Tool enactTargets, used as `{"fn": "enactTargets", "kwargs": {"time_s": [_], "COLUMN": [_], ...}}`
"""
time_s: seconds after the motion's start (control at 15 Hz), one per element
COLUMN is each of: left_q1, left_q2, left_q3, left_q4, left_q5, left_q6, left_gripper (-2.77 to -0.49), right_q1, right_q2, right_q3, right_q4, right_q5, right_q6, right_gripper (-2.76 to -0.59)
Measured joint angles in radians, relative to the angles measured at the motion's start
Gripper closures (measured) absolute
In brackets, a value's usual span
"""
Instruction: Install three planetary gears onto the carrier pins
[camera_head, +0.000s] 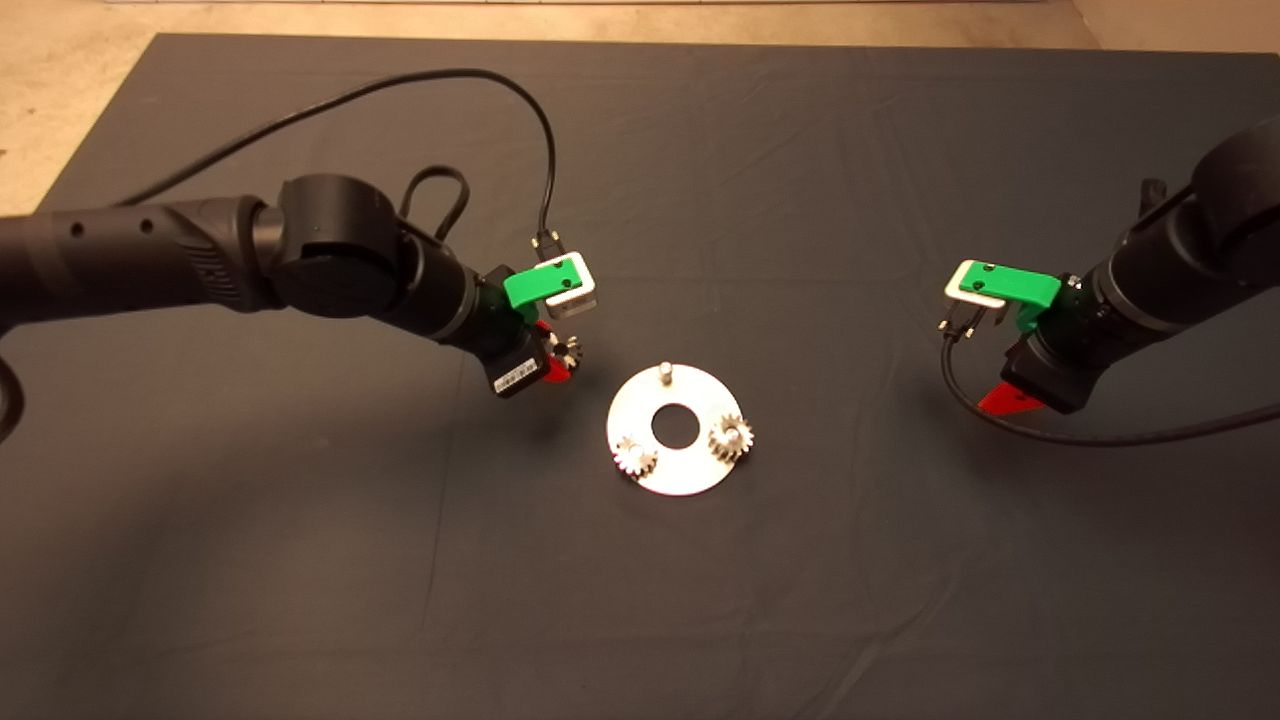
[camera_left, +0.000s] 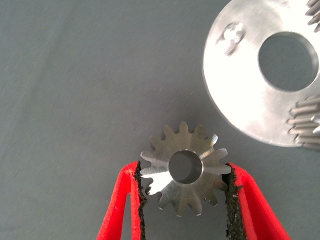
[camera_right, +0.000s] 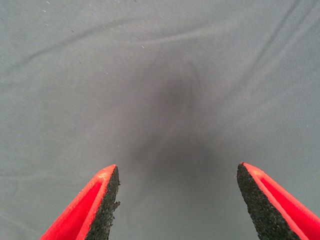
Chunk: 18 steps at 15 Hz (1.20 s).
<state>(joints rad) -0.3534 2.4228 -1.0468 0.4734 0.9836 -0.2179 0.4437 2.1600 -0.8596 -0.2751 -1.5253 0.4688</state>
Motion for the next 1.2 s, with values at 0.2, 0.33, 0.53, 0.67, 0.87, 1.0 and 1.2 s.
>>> {"fn": "enactTargets", "kwargs": {"time_s": [0.2,0.33,0.53,0.67,0.87,1.0,1.2], "left_q1": [0.001,0.001,0.001,0.000,-0.009,-0.019,-0.024], "left_q2": [0.025,0.057,0.105,0.115,0.132,0.145,0.154], "left_q3": [0.000,0.000,0.000,0.000,-0.018,-0.027,-0.031], "left_q4": [-0.003,-0.003,-0.004,-0.006,-0.009,-0.009,-0.011], "left_q5": [0.003,0.006,0.001,0.003,0.011,0.022,0.019], "left_q6": [-0.007,-0.029,-0.040,-0.046,-0.047,-0.048,-0.051], "left_gripper": [-0.70,-0.70,-0.70,-0.69,-0.69,-0.69,-0.69], "right_q1": [0.000,0.000,-0.001,-0.001,-0.001,-0.002,-0.003], "right_q2": [-0.038,-0.069,-0.109,-0.152,-0.191,-0.203,-0.211], "right_q3": [-0.001,0.013,0.103,0.198,0.243,0.258,0.279], "right_q4": [0.008,0.019,0.039,0.056,0.074,0.078,0.088], "right_q5": [0.000,-0.001,-0.001,-0.001,-0.001,-0.002,-0.001], "right_q6": [-0.009,-0.016,-0.015,-0.015,-0.011,-0.010,-0.008], "right_gripper": [-1.74,-1.74,-1.74,-1.74,-1.74,-1.74,-1.74]}}
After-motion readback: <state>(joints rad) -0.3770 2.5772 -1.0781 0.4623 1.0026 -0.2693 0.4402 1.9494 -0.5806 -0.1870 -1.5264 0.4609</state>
